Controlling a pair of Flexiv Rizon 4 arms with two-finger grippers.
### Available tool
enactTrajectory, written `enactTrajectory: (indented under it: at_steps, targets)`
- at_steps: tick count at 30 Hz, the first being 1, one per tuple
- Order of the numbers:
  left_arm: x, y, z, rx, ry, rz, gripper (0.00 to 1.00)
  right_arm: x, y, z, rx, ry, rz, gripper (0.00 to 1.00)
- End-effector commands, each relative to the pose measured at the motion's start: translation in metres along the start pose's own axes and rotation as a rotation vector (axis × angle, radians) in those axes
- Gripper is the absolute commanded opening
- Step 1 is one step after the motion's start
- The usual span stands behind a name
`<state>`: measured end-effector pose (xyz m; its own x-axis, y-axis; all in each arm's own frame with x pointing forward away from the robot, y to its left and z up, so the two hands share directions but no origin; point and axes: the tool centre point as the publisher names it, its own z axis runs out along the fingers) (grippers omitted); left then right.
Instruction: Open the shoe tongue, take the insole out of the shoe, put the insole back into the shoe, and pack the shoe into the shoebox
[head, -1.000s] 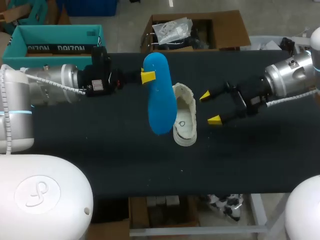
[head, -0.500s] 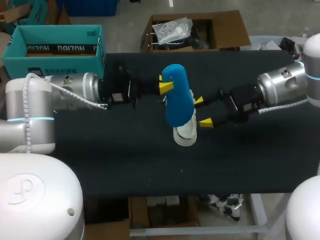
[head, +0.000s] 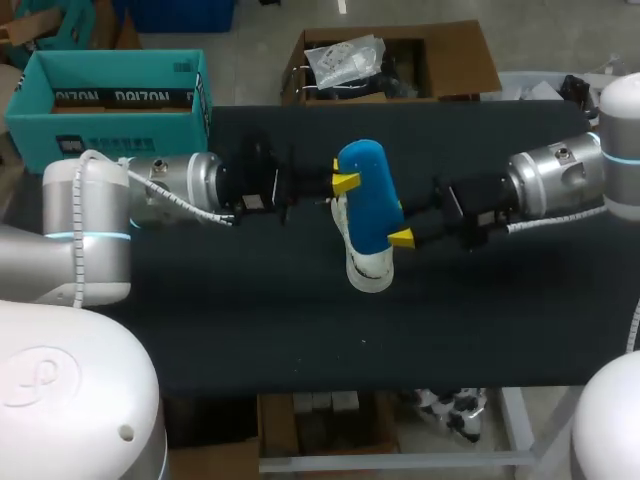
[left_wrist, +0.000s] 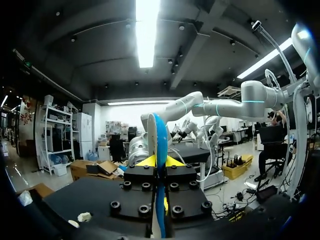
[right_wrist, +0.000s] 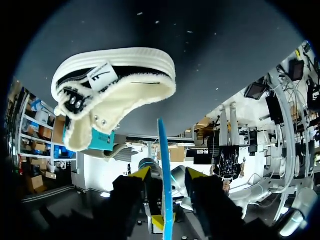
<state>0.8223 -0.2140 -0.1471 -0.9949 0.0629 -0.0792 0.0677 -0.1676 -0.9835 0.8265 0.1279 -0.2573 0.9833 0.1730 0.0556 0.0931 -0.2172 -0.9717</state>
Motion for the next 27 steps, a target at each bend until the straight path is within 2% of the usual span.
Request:
enactTrajectory:
  at_steps: [1,3,4,5,11,12,13,14,18,23,27]
  targets:
    - [-0.001,0.007,0.002,0.031,0.001,0.002,0.0,0.004,0.002,0.0,0.01,-0.007,-0.002,0.43]
    - [-0.001,0.008,0.003,0.033,0.002,0.001,0.0,0.005,0.002,-0.001,0.013,-0.005,-0.004,0.38]
    - [-0.001,0.009,0.003,0.034,0.002,-0.001,0.0,0.005,0.002,-0.001,0.014,-0.004,-0.005,0.25]
    - [-0.001,0.01,0.003,0.033,0.003,-0.001,0.0,0.005,0.003,-0.001,0.016,-0.003,-0.008,0.0]
    - [-0.001,0.011,0.003,0.016,0.018,-0.009,0.0,0.005,0.004,-0.004,0.023,-0.005,-0.025,0.0]
    - [-0.001,0.011,0.002,0.009,0.026,-0.01,0.14,0.005,0.005,-0.004,0.032,-0.007,-0.037,0.0]
    - [-0.001,0.011,0.001,0.004,0.033,-0.008,0.62,0.004,0.005,-0.004,0.033,-0.008,-0.038,0.0]
    - [-0.001,0.01,0.0,-0.003,0.043,-0.005,1.0,0.004,0.006,-0.005,0.033,-0.008,-0.038,0.0]
    - [-0.002,0.004,-0.007,-0.051,0.121,0.0,1.0,-0.004,0.005,-0.007,0.041,-0.009,-0.064,0.0]
    - [-0.006,-0.002,-0.023,-0.122,0.261,0.001,1.0,-0.02,0.001,-0.009,0.058,-0.018,-0.11,0.0]
    - [-0.007,-0.003,-0.04,-0.222,0.454,-0.034,1.0,-0.033,-0.002,-0.01,0.078,-0.07,-0.144,0.0]
